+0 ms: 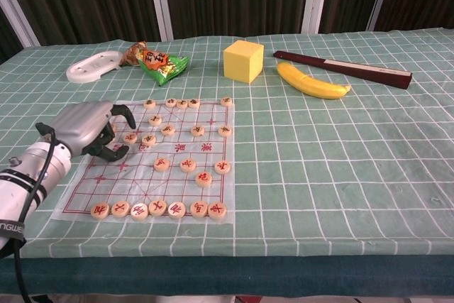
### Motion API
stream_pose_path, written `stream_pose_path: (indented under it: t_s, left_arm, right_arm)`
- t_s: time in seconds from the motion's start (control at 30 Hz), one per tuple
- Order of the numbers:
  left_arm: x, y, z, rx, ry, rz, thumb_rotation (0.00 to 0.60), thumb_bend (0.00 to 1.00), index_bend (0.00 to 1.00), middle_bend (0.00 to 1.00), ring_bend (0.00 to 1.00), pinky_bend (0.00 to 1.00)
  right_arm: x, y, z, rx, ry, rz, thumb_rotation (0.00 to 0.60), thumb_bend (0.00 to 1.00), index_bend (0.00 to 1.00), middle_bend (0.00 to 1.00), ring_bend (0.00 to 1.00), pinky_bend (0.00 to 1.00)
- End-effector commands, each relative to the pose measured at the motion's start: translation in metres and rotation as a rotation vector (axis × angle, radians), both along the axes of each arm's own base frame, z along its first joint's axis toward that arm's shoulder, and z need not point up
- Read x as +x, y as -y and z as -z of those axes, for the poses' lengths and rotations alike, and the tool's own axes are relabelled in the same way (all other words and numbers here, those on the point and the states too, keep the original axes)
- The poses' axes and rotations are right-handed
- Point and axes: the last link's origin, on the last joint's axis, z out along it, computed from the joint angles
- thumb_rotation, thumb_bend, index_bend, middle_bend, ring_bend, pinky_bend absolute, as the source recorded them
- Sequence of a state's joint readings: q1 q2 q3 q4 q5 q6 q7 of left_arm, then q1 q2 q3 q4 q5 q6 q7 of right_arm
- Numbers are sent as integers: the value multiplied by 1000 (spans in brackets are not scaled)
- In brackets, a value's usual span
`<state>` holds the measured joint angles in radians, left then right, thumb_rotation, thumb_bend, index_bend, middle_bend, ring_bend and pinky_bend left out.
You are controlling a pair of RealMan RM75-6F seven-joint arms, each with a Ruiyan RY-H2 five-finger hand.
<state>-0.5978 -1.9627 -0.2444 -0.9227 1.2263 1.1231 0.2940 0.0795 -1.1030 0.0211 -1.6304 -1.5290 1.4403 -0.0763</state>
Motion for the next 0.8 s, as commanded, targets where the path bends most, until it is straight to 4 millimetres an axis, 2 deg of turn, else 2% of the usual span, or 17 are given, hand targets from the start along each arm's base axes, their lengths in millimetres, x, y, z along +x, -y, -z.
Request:
stream_pose_path:
  t_s: [0.03,0.1,0.23,0.33,0.37,0.47,0.53,0.6,0.67,0.7,0.8]
  left_arm:
    - [1,1,1,-2,-7,3,600,347,265,1000,1000,1000]
    - [3,1,0,3,-6,8,600,348,222,1000,1000,1000]
    - [10,8,-4,1,21,39,600,349,210,1000,1000,1000]
    - [20,23,-21,31,53,122,600,349,210,1000,1000,1000]
    - [22,29,-30,46,59,154,600,349,209,1000,1000,1000]
    - [22,62,-73,101,99,257,600,350,204,989,1000,1000]
    - [10,94,-110,130,100,283,600,356,200,895,961,990]
    - [-12,132,-144,126,70,223,600,360,164,660,737,857]
    - [-36,165,-172,134,-3,130,600,372,100,394,418,614]
    - [-51,185,-187,139,-46,73,600,384,75,294,309,509]
    - [-82,218,-205,120,-19,-42,600,395,16,163,166,339]
  right_arm:
    - [0,0,-1,-2,2,2,600,154,0,0,0,0]
    - [0,0,-1,-2,4,2,600,154,0,0,0,0]
    - [-1,-1,-3,-7,7,2,600,154,0,0,0,0]
    - [-1,-1,-4,-12,12,4,600,154,0,0,0,0]
    - [-1,-1,-5,-14,13,3,600,154,0,0,0,0]
    - [-1,-4,-7,-19,15,0,600,154,0,0,0,0]
    - [-1,-6,-7,-23,8,-4,600,154,0,0,0,0]
    - [0,-7,-6,-23,2,-8,600,154,0,0,0,0]
    - [1,-9,-5,-16,-9,-14,600,154,0,0,0,0]
    - [3,-10,-3,-8,-11,-21,600,154,0,0,0,0]
    - [4,-12,-4,-12,-3,-25,600,154,0,0,0,0]
